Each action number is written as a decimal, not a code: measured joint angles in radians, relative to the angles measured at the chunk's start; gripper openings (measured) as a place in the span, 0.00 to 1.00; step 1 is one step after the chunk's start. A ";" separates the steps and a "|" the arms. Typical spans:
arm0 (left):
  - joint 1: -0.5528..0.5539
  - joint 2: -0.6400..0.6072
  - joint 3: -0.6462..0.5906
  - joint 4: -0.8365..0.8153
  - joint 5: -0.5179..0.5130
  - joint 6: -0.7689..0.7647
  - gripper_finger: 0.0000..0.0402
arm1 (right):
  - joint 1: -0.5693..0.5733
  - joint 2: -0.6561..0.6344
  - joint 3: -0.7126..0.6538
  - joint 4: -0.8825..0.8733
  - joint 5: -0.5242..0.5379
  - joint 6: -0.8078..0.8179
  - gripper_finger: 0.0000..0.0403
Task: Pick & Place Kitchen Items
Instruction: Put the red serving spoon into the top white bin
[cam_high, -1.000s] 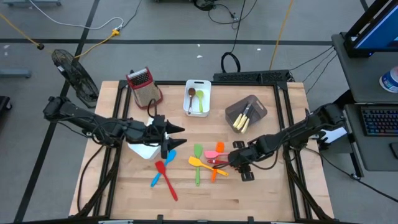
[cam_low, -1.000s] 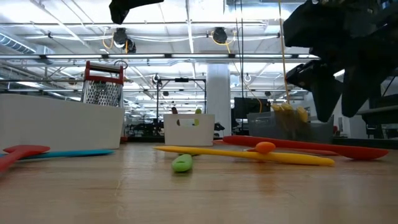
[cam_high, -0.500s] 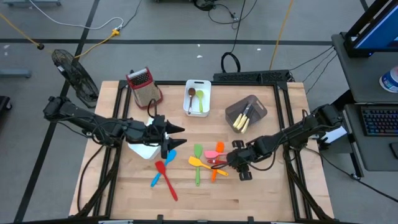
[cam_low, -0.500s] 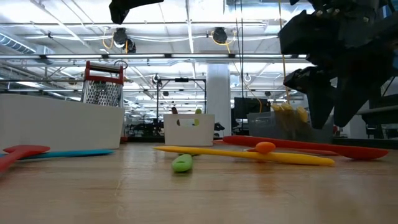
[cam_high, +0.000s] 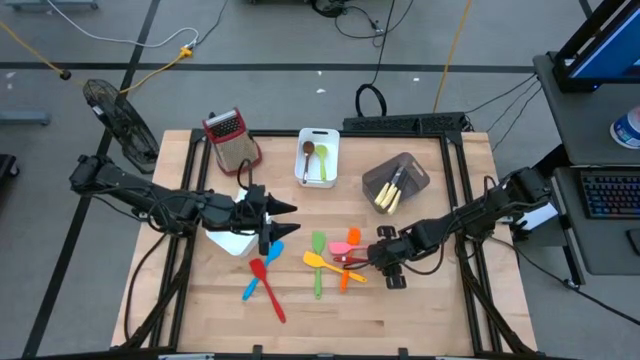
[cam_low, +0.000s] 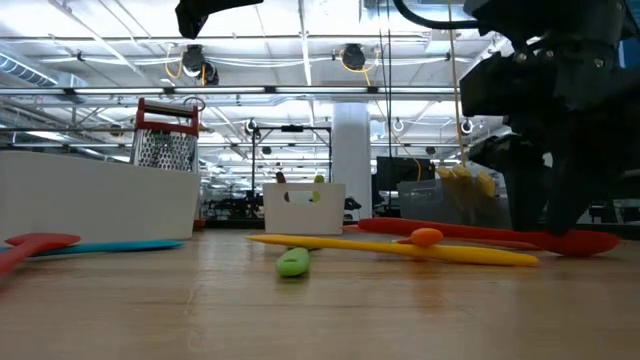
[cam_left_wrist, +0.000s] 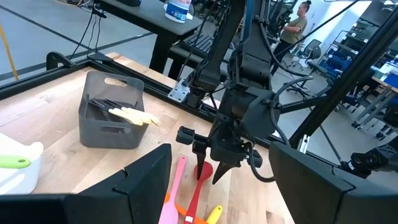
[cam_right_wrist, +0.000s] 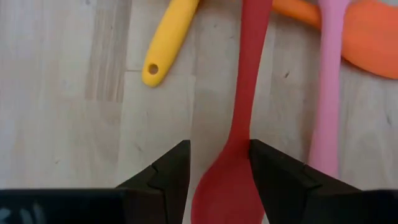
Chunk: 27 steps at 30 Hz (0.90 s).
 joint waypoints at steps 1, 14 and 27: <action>0.000 0.000 0.000 0.000 0.000 0.000 0.68 | -0.001 -0.001 -0.009 0.017 0.000 0.000 0.40; 0.000 0.000 0.000 0.001 0.000 0.000 0.68 | -0.001 -0.002 -0.105 0.089 0.031 0.072 0.26; 0.000 -0.001 0.000 0.006 -0.001 -0.003 0.68 | -0.001 -0.001 -0.107 0.142 -0.008 0.148 0.08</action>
